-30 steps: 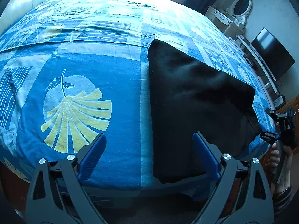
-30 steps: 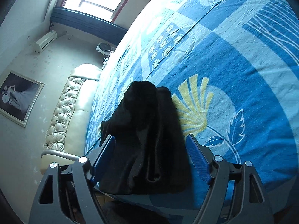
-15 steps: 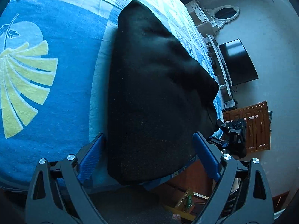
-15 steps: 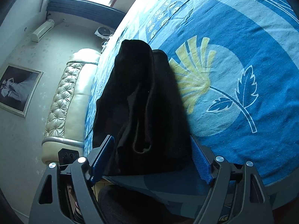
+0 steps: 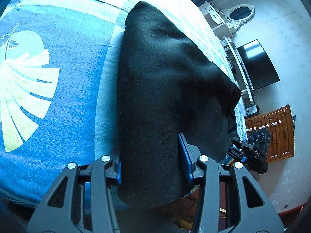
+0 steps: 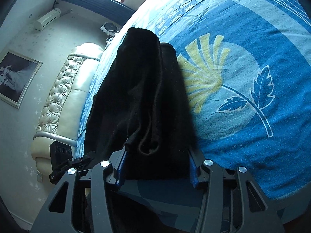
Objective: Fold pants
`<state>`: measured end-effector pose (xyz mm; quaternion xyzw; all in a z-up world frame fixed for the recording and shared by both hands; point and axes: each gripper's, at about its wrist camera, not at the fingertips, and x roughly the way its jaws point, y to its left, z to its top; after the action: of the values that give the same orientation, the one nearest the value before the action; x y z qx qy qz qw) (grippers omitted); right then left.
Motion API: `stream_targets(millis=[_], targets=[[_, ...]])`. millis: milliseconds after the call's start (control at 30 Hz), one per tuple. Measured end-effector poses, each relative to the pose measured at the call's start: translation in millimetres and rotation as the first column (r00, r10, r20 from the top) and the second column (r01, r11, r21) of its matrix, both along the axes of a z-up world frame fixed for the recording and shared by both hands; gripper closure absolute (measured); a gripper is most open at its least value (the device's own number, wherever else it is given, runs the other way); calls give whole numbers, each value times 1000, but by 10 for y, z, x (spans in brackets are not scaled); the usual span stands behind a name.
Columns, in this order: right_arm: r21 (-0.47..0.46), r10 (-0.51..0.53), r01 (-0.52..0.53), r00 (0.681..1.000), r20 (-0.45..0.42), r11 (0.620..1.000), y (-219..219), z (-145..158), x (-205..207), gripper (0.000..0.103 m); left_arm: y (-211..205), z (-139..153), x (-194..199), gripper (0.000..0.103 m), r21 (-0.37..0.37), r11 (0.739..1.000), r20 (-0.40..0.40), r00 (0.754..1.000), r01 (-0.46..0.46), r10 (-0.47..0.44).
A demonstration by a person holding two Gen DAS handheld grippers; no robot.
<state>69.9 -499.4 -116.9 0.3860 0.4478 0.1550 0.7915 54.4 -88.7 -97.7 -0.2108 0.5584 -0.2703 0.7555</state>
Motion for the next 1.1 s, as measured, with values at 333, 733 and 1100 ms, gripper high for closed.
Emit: stream_targets(millis=[333, 733, 1100], targets=[[-19, 5, -4, 1000, 15, 1000, 187, 92, 67, 57, 1, 181, -59, 68, 89, 996, 85, 996, -28, 21], [-20, 106, -105, 994, 11, 994, 660, 87, 241, 57, 485, 219, -217, 68, 97, 989, 120, 987, -115, 103], [3, 92, -92, 996, 4, 996, 656, 31, 227, 57, 530, 193, -251, 64, 99, 989, 147, 984, -114, 99]])
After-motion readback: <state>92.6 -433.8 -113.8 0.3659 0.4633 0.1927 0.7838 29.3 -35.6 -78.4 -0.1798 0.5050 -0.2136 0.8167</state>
